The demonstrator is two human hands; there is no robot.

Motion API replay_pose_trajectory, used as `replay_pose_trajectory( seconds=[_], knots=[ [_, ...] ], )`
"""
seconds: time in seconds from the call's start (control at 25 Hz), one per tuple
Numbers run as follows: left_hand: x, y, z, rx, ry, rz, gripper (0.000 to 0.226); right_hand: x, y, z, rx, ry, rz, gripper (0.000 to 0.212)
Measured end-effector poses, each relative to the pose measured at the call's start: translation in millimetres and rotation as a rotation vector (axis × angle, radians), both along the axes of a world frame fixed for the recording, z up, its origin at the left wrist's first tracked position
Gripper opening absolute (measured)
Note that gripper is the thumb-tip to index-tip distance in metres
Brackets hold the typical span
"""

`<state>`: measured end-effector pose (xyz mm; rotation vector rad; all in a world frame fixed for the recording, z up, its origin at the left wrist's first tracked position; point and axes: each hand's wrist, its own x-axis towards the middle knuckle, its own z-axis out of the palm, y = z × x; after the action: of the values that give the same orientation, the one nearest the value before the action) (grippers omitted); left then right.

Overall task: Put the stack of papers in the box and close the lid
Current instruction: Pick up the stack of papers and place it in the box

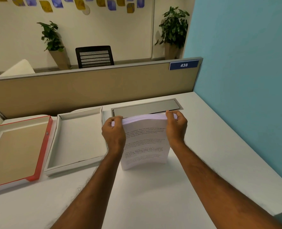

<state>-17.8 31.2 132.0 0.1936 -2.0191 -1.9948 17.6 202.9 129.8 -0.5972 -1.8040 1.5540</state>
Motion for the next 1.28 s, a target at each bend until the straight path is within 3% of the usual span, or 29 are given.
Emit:
replay_pose_trajectory(
  seconds=[0.12, 0.2, 0.32, 0.48, 0.72, 1.0, 1.28],
  knots=[
    [8, -5, -10, -0.002, 0.106, -0.083, 0.051, 10, 2, -12, -0.016, 0.021, 0.091, 0.039],
    [20, -11, -29, -0.047, 0.206, -0.172, 0.05, 20, 4, -33, 0.013, 0.081, 0.198, 0.044],
    [37, -18, -68, -0.11, 0.217, -0.267, 0.032, 34, 3, -73, 0.012, 0.089, 0.306, 0.031],
    [40, -18, -94, -0.166, 0.214, -0.306, 0.026, 39, -3, -95, 0.051, 0.07, 0.278, 0.027],
    [15, -10, -84, -0.18, 0.258, -0.276, 0.034, 18, 0, -88, 0.064, 0.095, 0.272, 0.023],
    [10, -15, -96, -0.161, 0.245, -0.272, 0.025, 10, -1, -93, 0.071, 0.086, 0.269, 0.028],
    [16, -26, -147, -0.268, 0.042, -0.317, 0.021, 14, 9, -137, 0.087, -0.158, 0.361, 0.021]
  ],
)
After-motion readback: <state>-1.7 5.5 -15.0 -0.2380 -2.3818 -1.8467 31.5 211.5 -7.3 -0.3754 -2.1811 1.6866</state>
